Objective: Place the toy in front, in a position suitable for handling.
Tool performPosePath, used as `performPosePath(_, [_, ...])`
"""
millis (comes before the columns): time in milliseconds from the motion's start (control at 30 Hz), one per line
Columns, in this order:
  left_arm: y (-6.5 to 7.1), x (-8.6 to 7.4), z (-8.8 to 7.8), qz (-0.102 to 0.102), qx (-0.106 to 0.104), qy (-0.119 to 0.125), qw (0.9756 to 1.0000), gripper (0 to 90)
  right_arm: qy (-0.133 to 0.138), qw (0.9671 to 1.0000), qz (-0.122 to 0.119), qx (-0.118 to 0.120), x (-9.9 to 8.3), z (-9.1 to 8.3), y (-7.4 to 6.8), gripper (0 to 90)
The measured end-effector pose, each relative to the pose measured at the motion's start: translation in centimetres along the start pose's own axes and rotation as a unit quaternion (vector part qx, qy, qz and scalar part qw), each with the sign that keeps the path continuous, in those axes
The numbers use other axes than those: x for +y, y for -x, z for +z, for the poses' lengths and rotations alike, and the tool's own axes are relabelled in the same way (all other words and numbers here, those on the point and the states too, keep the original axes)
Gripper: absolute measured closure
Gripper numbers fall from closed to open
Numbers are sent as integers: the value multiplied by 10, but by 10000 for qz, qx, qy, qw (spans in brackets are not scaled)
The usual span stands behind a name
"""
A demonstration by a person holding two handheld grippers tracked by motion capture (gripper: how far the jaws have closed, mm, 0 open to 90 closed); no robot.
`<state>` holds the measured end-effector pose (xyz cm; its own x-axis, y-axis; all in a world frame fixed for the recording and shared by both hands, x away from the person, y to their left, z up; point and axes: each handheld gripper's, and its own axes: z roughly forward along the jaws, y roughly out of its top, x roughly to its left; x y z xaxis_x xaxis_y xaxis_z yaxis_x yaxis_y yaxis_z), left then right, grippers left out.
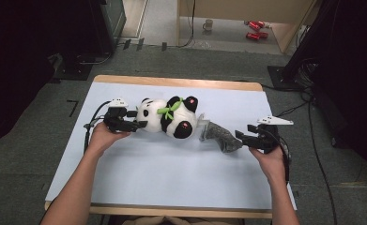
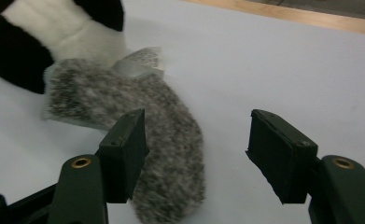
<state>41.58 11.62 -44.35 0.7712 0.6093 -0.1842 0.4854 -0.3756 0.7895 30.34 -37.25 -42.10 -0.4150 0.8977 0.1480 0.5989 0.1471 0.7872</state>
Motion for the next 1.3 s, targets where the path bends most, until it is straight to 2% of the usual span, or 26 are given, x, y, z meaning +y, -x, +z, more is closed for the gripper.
performPosePath(33, [-2,1,0,19,6,-36,10000,233,-34,9999,-71,96,0,1,-7,364])
performPosePath(67, [-4,1,0,59,17,-40,10000,233,-34,9999,-71,96,0,1,-7,364])
performPosePath(167, [-10,-2,2,11,-220,-164,9996,210,-77,9994,-258,215,-1,2,-20,360])
performPosePath(200, [-11,-4,4,41,-261,-191,9995,210,-77,9994,-258,215,-1,2,-20,360])
performPosePath(233, [-10,-6,8,182,-300,-161,9993,194,-112,9991,-329,257,-2,3,-25,357])
performPosePath(300, [-11,-7,9,218,-323,-97,9992,192,-115,9989,-370,267,-2,4,-26,356])
performPosePath(333, [-13,-9,10,193,-387,-40,9991,188,-158,9984,-457,277,-2,6,-29,355])
performPosePath(400, [-16,-12,10,158,-448,58,9989,189,-185,9983,-463,294,-2,7,-30,355])
performPosePath(467, [-15,-13,12,185,-461,41,9988,190,-195,9982,-466,308,-2,8,-31,354])
performPosePath(533, [-13,-15,15,241,-414,67,9988,251,-213,9979,-519,319,-3,8,-33,351])
performPosePath(567, [-12,-16,16,242,-369,113,9990,251,-227,9978,-530,319,-3,8,-35,348])
performPosePath(633, [-9,-19,16,194,-284,216,9992,308,-228,9974,-604,313,-2,9,-37,342])
performPosePath(767, [-3,-15,15,173,-72,90,9998,457,-269,9970,-650,331,-2,17,-39,332])
performPosePath(867, [3,-12,12,104,66,-25,9999,549,-425,9965,-652,302,-2,28,-39,333])
performPosePath(1000, [6,-11,8,12,28,-70,10000,587,-516,9959,-693,271,-2,36,-38,344])
performPosePath(1100, [8,-12,3,-270,-92,-84,9996,612,-601,9950,-740,279,-2,42,-36,372])
performPosePath(1167, [11,-12,0,-355,-125,-85,9993,626,-700,9939,-797,311,-1,47,-34,413])
performPosePath(1200, [13,-13,-2,-377,-139,-78,9992,635,-804,9929,-819,311,0,50,-32,464])
performPosePath(1233, [14,-14,-4,-410,-175,-71,9990,635,-804,9929,-819,311,0,50,-32,464])
performPosePath(1300, [17,-15,-7,-475,-231,-56,9986,645,-872,9923,-814,330,1,53,-30,524])
